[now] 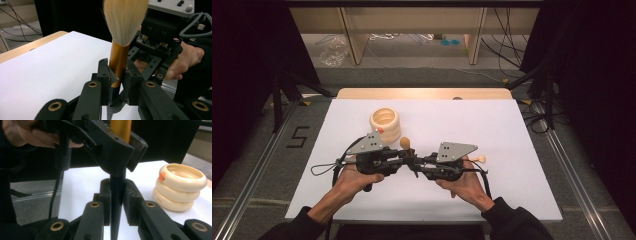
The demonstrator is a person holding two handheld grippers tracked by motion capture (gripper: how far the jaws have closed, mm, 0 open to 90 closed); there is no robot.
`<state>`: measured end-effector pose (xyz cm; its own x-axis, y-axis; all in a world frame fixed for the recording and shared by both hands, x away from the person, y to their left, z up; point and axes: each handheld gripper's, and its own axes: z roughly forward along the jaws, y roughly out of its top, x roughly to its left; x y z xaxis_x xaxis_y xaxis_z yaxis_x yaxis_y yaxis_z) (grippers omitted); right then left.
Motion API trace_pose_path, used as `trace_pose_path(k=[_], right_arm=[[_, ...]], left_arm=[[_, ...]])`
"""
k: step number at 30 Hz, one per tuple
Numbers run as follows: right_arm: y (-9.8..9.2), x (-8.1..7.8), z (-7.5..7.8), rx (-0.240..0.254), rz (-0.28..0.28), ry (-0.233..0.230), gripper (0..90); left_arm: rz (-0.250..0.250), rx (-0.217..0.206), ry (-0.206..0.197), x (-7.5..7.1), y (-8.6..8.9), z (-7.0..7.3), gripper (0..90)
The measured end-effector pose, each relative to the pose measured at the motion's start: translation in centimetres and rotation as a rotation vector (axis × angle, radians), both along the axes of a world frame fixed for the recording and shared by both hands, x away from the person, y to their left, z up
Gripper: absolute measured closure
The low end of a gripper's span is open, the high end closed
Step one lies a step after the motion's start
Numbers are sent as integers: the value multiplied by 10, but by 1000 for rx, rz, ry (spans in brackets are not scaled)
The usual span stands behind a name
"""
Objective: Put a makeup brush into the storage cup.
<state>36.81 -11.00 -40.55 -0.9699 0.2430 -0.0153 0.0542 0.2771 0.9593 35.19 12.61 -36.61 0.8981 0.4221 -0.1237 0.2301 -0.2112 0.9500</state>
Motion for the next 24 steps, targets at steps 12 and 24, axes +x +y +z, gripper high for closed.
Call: trace_pose_path(k=[12, 24], right_arm=[[-1, 2, -2, -16, -46, 64, 571], [-11, 6, -1, -53, -113, 65, 428]], left_arm=[[26, 5, -40, 5, 11, 7, 779], [83, 35, -62, 15, 27, 10, 780]])
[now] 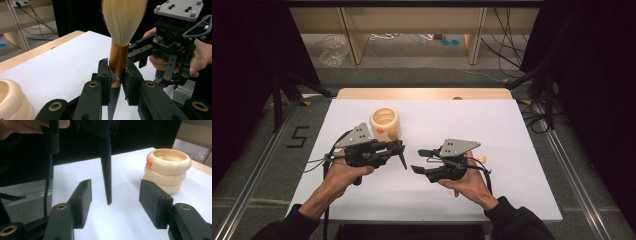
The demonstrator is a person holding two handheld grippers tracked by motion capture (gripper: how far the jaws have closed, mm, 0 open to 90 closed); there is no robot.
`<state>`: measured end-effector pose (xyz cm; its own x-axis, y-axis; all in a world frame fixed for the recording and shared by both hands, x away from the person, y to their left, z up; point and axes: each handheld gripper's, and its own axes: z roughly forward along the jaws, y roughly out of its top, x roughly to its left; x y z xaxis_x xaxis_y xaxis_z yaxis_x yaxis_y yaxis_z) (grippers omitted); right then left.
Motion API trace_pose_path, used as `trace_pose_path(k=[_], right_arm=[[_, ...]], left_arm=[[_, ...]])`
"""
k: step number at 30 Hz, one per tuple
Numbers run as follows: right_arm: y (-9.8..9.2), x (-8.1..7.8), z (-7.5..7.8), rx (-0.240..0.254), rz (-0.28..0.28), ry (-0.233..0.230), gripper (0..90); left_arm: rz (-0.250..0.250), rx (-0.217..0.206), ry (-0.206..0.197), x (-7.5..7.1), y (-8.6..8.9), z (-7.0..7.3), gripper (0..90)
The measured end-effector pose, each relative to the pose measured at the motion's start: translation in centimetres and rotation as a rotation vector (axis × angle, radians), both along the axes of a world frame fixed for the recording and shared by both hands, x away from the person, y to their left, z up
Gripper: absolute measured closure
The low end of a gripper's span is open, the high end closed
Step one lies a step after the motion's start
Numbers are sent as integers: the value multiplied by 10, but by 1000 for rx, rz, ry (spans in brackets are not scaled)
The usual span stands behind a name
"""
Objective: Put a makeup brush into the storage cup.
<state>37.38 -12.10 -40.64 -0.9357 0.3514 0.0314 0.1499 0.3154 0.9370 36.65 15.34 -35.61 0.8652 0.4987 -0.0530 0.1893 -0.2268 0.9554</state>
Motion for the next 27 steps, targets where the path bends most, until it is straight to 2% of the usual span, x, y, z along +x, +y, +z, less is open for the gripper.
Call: trace_pose_path(k=[8, 9, 10, 11, 12, 16, 17, 19, 22, 27], right_arm=[[-3, -1, 0, -20, -60, 17, 289], [-4, -1, 0, -22, -69, 1, 274], [-4, -2, 1, -27, -78, 18, 266], [-5, -2, 1, -28, -76, 24, 265], [-7, -1, 1, -20, -81, 2, 260], [-12, -2, 1, -16, -114, -11, 237], [-13, -2, 0, -22, -117, -2, 227], [-17, -3, -2, -26, -129, 11, 227], [-21, -3, -2, -29, -135, -8, 227], [-28, -4, -2, -25, -156, -6, 226]], left_arm=[[41, 14, -6, 3, 8, 2, 779], [40, 15, -11, 4, 9, 2, 779], [42, 19, -13, 5, 10, 3, 779], [49, 16, -12, 6, 11, 3, 780], [52, 19, -15, 6, 12, 3, 779], [78, 23, 9, 6, 14, 3, 779], [92, 18, 23, 5, 15, 3, 779], [99, 29, 24, 5, 17, 4, 779], [108, 33, 30, 7, 19, 5, 779], [133, 30, 43, 8, 25, 8, 779]])
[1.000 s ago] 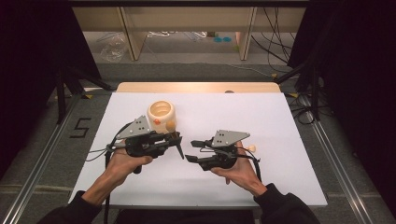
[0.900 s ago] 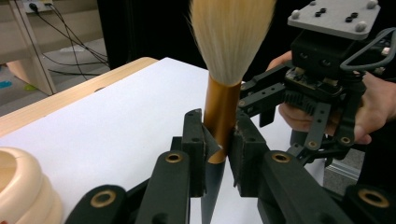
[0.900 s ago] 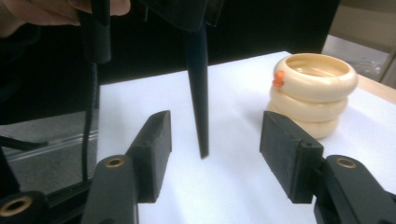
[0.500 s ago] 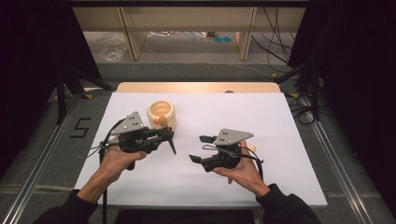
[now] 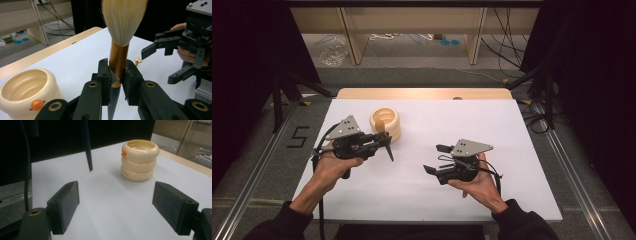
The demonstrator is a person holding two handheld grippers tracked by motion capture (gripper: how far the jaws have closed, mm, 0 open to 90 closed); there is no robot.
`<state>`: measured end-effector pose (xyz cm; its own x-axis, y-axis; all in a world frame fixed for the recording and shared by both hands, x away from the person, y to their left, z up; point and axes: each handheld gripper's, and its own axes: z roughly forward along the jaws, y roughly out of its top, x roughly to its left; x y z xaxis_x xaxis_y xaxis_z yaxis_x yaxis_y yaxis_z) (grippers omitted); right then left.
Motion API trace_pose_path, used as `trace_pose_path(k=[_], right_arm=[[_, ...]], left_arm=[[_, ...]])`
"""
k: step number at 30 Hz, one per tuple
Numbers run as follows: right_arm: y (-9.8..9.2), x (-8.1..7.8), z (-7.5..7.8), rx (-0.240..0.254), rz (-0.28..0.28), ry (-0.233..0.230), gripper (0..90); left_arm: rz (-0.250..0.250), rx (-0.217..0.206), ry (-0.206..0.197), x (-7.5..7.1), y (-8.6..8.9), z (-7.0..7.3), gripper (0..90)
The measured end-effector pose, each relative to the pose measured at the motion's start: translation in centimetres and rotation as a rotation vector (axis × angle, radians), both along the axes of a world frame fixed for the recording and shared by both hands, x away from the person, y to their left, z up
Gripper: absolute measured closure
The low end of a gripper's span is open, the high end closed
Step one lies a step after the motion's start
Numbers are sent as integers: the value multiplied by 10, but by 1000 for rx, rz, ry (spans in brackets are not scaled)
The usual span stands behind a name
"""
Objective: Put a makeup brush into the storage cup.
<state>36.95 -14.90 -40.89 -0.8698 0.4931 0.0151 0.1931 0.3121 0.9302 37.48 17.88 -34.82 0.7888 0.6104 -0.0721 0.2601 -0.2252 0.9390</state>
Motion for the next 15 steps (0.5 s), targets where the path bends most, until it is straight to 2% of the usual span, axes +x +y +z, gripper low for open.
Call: trace_pose_path(k=[4, 6, 9, 10, 15], right_arm=[[-3, -2, 0, 7, -8, 28, 226], [-5, -2, -1, 10, -12, 5, 228], [-8, -3, -2, 4, -17, 10, 230], [-9, -4, -2, 3, -21, 27, 230], [-12, -3, -3, 9, -33, 6, 230]], left_arm=[[8, 2, -1, 3, 5, 3, 779], [20, 7, 1, 5, 7, 5, 779], [33, 8, 5, 8, 10, 6, 779], [35, 9, 5, 9, 12, 6, 779], [65, -1, 4, 16, 19, 7, 779]])
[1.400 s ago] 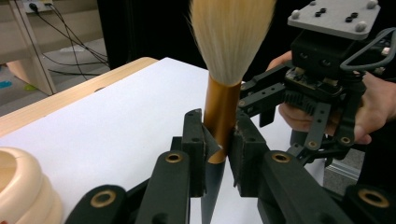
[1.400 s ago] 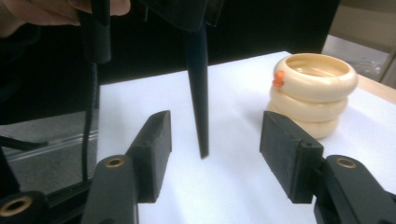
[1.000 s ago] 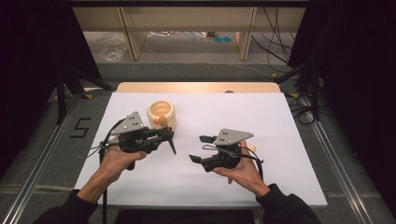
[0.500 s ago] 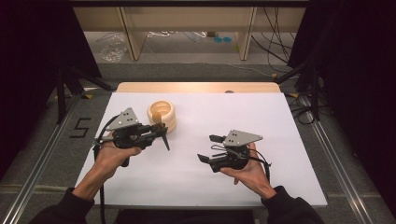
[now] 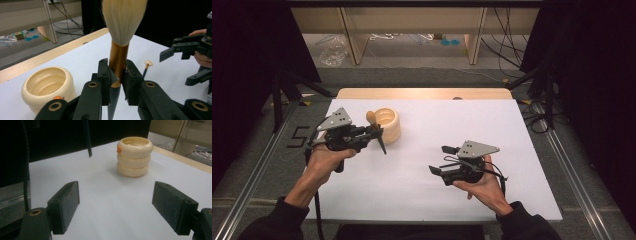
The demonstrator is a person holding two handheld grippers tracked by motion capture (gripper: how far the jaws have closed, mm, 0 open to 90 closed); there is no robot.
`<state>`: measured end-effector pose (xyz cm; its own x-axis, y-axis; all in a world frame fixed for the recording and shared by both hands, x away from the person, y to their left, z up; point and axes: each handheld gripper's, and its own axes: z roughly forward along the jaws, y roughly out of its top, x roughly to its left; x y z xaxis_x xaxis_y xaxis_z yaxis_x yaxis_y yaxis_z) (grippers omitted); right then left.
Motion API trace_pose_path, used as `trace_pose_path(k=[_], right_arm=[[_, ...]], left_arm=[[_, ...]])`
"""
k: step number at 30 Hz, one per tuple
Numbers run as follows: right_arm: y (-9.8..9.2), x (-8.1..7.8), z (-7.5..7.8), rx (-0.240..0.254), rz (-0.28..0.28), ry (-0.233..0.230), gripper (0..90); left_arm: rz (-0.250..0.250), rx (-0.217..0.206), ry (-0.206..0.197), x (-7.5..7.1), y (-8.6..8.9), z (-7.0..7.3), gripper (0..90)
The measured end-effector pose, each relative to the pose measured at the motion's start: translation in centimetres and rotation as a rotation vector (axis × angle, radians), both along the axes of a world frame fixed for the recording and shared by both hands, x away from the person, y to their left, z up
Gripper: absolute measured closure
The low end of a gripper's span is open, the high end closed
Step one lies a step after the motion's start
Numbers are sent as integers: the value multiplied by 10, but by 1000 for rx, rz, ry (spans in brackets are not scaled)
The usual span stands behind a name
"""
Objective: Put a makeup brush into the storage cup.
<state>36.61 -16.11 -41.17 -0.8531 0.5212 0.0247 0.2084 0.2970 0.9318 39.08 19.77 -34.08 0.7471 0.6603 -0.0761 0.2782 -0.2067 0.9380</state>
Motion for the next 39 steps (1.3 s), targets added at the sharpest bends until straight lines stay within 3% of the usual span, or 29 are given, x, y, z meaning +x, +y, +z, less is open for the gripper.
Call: trace_pose_path(k=[4, 6, 11, 12, 15, 39], right_arm=[[-4, -1, -1, 2, -3, 32, 227], [-6, -1, -1, -5, -12, 12, 221], [-8, -4, -3, 1, -20, 31, 218], [-8, -4, -3, 1, -23, 7, 218], [-10, -6, -3, 3, -15, 33, 217], [-18, -7, -7, -3, -50, 48, 189]], left_arm=[[30, -3, -7, 6, 5, 1, 779], [43, -10, -7, 9, 6, 2, 779], [74, -16, -6, 18, 10, 3, 779], [76, -16, -7, 19, 11, 3, 779], [92, -25, 2, 24, 13, 3, 779], [153, -25, 11, 50, 18, 4, 780]])
